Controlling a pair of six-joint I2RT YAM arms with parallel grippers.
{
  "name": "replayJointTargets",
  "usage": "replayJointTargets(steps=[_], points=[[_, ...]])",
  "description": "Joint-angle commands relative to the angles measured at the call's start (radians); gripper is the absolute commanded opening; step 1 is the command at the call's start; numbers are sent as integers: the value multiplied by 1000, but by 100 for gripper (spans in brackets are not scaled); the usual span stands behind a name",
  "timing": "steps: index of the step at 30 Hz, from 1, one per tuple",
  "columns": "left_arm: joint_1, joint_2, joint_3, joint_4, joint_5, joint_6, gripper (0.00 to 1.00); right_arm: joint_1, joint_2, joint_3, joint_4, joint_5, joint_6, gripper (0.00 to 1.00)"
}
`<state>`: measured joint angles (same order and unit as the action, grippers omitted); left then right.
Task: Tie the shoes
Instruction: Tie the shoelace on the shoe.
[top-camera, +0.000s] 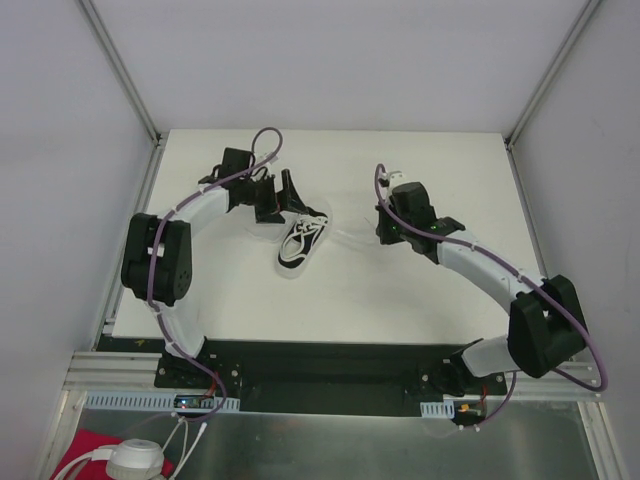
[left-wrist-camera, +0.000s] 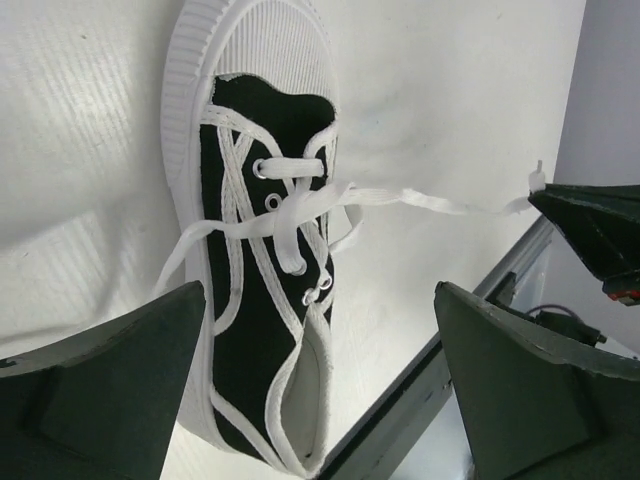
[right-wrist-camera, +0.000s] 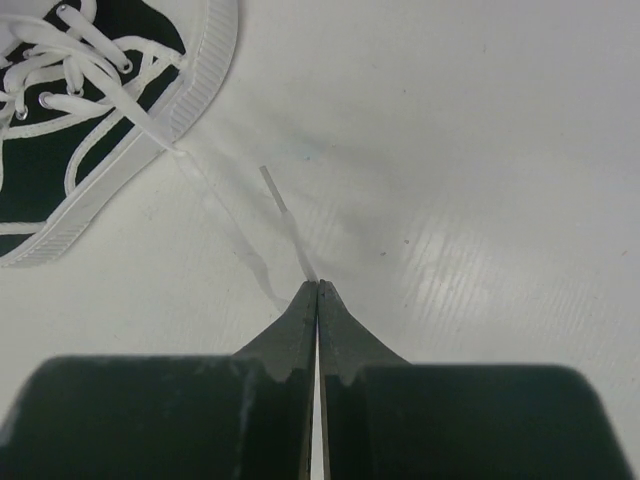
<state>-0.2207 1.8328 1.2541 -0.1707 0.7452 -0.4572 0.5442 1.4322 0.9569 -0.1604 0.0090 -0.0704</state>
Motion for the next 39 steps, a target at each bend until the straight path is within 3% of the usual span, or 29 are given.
replayJointTargets(steps=[1, 7, 13, 16, 20, 32, 39], points=[[21, -116, 38, -70, -104, 40, 99, -20, -75, -9, 19, 34, 26, 1], [110, -193, -53, -148, -301, -72, 99, -27, -73, -3, 21, 19, 37, 1], [113, -282, -225, -187, -528, -158, 99, -32, -58, 3, 22, 0, 40, 1], [115, -252, -223, -232, -676, -215, 99, -30, -47, 11, 24, -35, 44, 1], [107, -179, -174, -262, -626, -235, 99, -30, -38, 20, 25, -46, 44, 1], [-57, -27, -9, -305, -739, -307, 99, -32, -26, 23, 24, -72, 52, 1], [-121, 28, 4, -351, -781, -460, 99, -30, -24, 22, 27, -78, 55, 1]])
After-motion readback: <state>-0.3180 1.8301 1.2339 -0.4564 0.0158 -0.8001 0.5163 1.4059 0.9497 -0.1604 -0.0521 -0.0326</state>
